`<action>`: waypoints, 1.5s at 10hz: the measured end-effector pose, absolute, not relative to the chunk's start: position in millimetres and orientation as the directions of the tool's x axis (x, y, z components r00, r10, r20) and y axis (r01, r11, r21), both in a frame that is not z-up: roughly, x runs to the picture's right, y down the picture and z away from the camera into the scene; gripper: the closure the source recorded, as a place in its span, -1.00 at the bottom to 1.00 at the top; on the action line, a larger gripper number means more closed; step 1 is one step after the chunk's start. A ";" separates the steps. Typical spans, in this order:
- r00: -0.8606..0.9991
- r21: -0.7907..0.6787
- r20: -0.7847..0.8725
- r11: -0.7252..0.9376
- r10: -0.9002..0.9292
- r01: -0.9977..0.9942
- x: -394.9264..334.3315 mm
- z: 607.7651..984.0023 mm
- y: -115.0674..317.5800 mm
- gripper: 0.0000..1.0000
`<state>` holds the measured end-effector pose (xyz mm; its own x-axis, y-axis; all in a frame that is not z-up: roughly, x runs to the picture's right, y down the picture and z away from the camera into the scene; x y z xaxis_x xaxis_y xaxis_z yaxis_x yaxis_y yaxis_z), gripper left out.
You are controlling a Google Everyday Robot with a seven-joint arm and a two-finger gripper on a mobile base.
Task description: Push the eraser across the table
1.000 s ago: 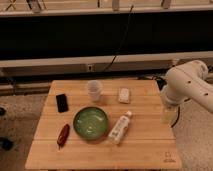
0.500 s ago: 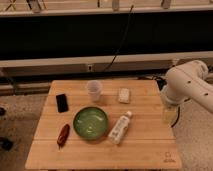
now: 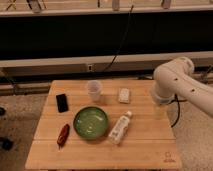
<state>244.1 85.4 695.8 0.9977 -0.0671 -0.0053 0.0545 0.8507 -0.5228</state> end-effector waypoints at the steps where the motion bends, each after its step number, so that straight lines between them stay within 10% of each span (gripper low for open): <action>1: 0.996 -0.519 0.001 0.852 -0.084 0.072 241.1 698.2 81.8 -0.60; 15: 0.907 -0.446 0.178 0.790 -0.381 0.420 77.9 733.4 42.1 -0.60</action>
<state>77.9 42.1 733.4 0.9071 -0.3815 0.1779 0.4199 0.7902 -0.4464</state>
